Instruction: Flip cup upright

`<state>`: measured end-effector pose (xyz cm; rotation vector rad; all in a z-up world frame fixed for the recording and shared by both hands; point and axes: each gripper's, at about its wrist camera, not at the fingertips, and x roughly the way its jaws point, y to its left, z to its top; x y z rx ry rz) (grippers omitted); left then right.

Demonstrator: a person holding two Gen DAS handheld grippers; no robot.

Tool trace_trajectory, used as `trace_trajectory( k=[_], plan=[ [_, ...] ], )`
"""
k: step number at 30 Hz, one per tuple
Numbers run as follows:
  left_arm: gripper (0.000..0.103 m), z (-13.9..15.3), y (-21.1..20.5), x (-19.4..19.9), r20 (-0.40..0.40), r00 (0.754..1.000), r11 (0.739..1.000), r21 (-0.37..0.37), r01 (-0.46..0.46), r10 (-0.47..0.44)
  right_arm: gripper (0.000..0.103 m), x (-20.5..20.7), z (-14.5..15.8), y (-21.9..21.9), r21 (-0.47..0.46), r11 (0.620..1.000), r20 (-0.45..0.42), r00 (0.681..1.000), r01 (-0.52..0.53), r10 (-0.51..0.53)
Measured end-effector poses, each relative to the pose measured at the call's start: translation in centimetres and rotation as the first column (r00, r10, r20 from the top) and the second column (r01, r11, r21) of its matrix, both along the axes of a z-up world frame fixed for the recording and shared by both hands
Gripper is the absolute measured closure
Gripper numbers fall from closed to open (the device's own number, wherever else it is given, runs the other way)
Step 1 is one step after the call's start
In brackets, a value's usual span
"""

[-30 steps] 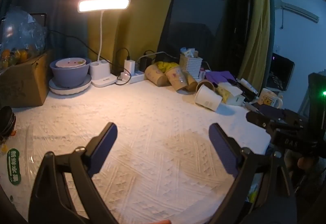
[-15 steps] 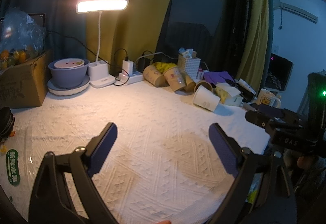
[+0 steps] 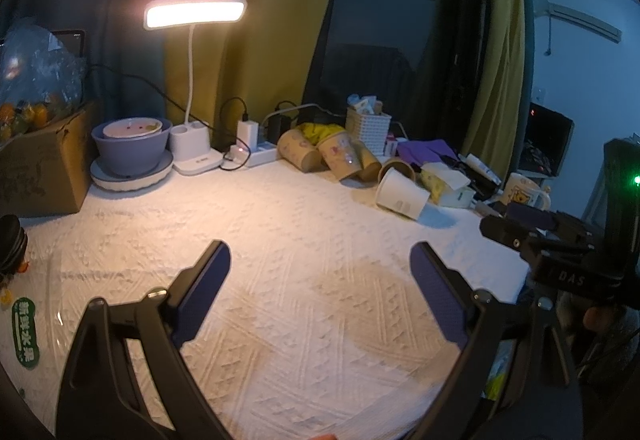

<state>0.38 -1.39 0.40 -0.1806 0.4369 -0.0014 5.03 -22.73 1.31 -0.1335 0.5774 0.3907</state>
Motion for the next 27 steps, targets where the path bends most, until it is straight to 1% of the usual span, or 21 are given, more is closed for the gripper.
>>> trace_trajectory(
  k=[27],
  plan=[
    [0.011,0.4,-0.72,0.27,0.011,1.0,1.0,0.011,0.01,-0.01,0.027,0.07,0.15,-0.62,0.013,1.0,0.009,1.0,0.005,-0.005]
  ],
)
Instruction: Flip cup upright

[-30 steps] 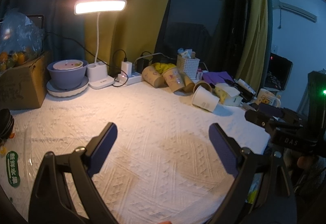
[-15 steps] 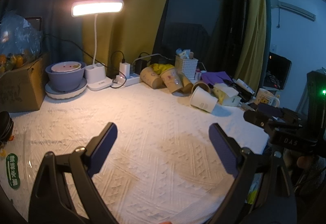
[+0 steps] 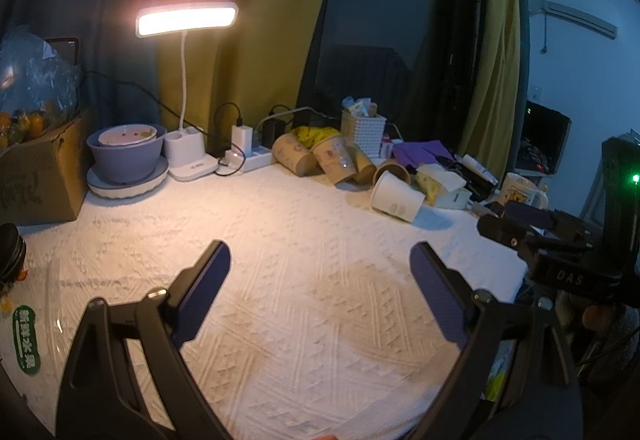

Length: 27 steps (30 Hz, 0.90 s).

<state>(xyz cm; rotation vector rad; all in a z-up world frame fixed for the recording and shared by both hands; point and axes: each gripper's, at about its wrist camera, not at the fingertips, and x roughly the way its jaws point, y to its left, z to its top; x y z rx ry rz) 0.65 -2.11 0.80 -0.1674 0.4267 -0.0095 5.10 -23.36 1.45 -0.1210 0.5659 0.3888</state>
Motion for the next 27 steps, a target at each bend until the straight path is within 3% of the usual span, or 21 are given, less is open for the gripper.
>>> trace_trajectory(
  k=[27],
  plan=[
    [0.011,0.31,0.19,-0.46,0.016,1.0,1.0,0.0,0.006,-0.006,0.027,-0.06,0.13,-0.19,0.001,1.0,0.003,1.0,0.0,0.0]
  ],
)
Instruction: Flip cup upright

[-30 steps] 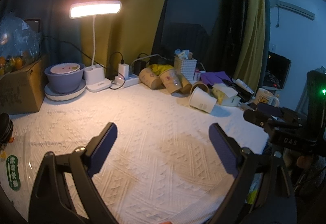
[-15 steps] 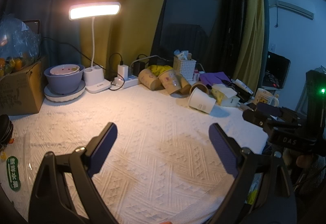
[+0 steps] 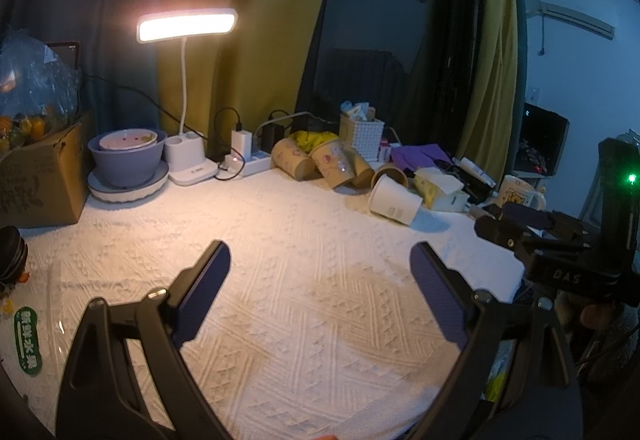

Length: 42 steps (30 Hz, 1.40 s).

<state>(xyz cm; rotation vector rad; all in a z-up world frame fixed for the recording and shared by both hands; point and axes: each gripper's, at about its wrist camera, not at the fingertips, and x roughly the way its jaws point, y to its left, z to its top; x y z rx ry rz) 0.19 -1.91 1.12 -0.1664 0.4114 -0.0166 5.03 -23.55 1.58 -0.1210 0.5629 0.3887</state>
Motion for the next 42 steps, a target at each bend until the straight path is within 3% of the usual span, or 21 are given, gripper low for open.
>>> trace_trajectory(
  k=[12,18,42],
  plan=[
    [0.011,-0.1,-0.1,0.0,-0.004,1.0,1.0,0.003,0.005,-0.005,0.027,0.0,-0.1,0.0,0.0,1.0,-0.001,1.0,0.0,0.0],
    [0.011,-0.4,-0.3,1.9,-0.041,0.999,1.0,0.013,0.012,-0.012,0.027,0.9,-0.1,-0.5,-0.001,1.0,-0.015,1.0,0.005,-0.005],
    [0.011,-0.9,-2.2,18.0,-0.214,0.974,0.996,0.028,0.086,-0.078,0.027,14.0,-1.0,-3.4,-0.007,0.999,-0.095,0.994,0.045,-0.045]
  ],
)
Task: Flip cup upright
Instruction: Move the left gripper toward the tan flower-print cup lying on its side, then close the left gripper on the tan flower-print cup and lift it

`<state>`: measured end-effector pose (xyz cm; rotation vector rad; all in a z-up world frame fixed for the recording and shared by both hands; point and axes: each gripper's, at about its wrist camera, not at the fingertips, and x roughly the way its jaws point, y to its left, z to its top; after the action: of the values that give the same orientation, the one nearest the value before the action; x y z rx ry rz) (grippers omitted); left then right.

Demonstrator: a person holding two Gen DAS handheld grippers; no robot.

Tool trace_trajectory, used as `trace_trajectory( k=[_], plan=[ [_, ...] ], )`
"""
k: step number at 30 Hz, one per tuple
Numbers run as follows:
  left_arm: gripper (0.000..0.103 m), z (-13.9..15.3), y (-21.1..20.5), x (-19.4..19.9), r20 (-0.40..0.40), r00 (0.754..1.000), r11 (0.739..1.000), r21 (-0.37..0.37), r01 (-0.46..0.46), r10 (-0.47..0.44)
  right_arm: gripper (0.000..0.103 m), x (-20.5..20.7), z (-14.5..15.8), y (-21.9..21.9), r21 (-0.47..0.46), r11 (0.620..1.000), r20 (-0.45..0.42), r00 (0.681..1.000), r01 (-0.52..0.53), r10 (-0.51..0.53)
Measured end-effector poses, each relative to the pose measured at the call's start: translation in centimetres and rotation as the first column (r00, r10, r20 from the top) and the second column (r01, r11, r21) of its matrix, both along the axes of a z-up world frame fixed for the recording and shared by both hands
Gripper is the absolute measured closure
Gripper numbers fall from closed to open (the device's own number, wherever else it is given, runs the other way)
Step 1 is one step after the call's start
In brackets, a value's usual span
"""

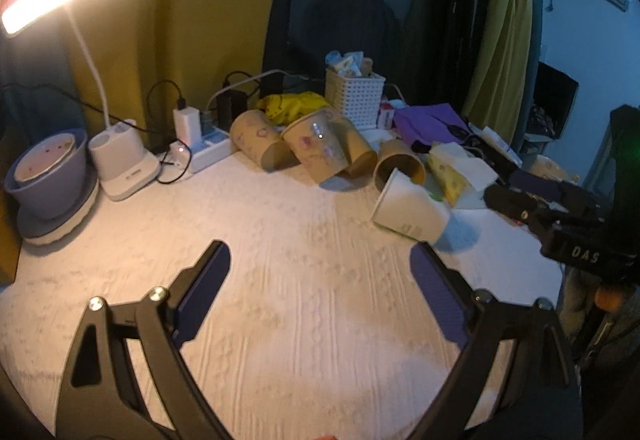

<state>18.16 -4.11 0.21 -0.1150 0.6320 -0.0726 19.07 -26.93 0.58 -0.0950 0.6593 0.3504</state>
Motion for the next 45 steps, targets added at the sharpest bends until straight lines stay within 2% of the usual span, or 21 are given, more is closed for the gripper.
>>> trace_trajectory(
  k=[7,13,23,35,38,39,40,41,45],
  plan=[
    [0.011,-0.6,0.5,5.0,-0.052,0.998,0.999,-0.015,-0.034,0.033,0.027,3.5,-0.3,-1.0,0.006,1.0,-0.002,1.0,0.008,-0.008],
    [0.011,-0.9,0.5,9.4,-0.053,0.998,0.999,-0.02,-0.043,0.042,0.027,6.8,-1.0,-1.3,0.013,1.0,-0.012,1.0,0.0,0.0],
    [0.011,-2.6,0.0,16.4,-0.109,0.994,0.996,-0.078,-0.036,0.028,0.027,12.0,-2.2,-0.9,0.008,1.0,-0.039,0.999,-0.03,0.03],
    [0.011,-4.8,0.1,21.5,-0.17,0.985,0.987,-0.162,-0.012,-0.015,0.027,15.2,-3.7,-1.4,0.016,1.0,-0.068,0.997,-0.025,0.026],
    [0.011,-5.2,-0.1,22.1,-0.166,0.986,0.988,-0.153,-0.012,-0.013,0.027,15.6,-3.9,-1.5,0.018,1.0,-0.075,0.997,-0.025,0.026],
    [0.012,-5.3,-0.1,22.3,-0.169,0.986,0.989,-0.15,-0.013,-0.013,0.027,15.7,-4.0,-1.5,0.019,1.0,-0.076,0.997,-0.024,0.025],
    [0.022,-5.5,-0.2,22.6,-0.173,0.985,0.989,-0.15,-0.011,-0.016,0.027,15.8,-4.1,-1.6,0.019,1.0,-0.078,0.997,-0.023,0.024],
    [0.026,-5.7,-0.3,22.8,-0.184,0.983,0.988,-0.152,-0.008,-0.021,0.027,15.9,-4.2,-1.6,0.02,1.0,-0.081,0.996,-0.021,0.023],
    [0.027,-6.0,-0.9,23.2,-0.18,0.983,0.988,-0.151,0.015,-0.043,0.027,16.1,-4.5,-1.7,0.018,1.0,-0.09,0.996,-0.015,0.017]
  ],
)
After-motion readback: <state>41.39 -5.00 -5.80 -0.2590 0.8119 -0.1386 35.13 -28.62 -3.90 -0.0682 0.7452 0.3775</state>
